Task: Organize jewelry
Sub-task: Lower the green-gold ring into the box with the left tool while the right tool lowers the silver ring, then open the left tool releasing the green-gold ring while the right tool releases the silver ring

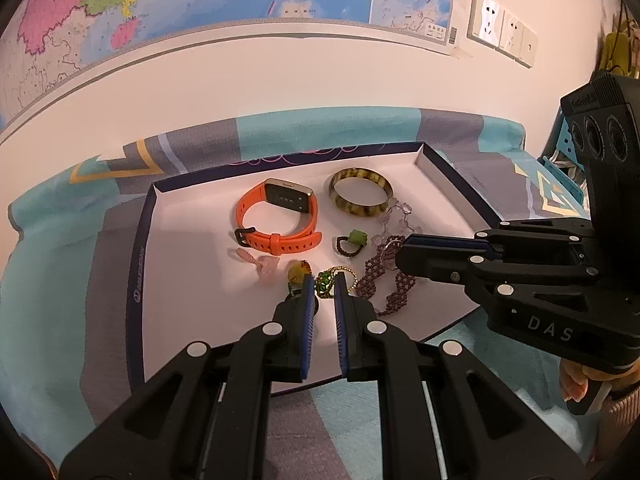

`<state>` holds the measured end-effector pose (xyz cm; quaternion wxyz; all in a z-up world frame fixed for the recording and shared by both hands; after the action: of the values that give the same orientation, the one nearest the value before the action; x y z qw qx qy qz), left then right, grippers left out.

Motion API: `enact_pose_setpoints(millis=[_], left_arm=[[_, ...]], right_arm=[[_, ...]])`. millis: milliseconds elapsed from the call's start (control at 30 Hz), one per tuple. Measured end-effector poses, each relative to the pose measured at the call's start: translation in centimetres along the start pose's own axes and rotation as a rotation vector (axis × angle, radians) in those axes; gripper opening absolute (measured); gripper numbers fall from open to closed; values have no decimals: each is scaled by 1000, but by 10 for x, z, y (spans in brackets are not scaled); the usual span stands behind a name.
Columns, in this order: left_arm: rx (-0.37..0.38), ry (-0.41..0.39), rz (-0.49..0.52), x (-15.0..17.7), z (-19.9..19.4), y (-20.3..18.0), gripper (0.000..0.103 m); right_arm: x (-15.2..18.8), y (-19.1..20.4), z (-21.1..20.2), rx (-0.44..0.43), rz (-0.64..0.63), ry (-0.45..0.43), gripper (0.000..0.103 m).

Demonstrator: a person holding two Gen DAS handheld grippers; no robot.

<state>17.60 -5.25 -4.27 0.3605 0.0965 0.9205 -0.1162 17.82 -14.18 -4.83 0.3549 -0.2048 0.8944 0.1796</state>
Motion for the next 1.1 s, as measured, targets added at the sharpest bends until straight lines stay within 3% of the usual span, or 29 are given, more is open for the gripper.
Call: enact_pose_setpoints(millis=[1100], left_arm=[[-24, 60, -32, 4, 23, 9, 11]], right_arm=[[1, -3, 25, 23, 9, 56, 5]])
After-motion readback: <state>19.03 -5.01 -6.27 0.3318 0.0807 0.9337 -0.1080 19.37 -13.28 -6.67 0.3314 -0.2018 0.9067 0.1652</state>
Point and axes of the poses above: each gripper's, at about its wrist camera, not at the fingertips, and z roughly the way its jaws point, y to its left, x to its underside, the point moved 5 cm from there along z, roughly the way its jaws point, and after that the axes turned 8 degrees about -z, right-handed, at the moved point
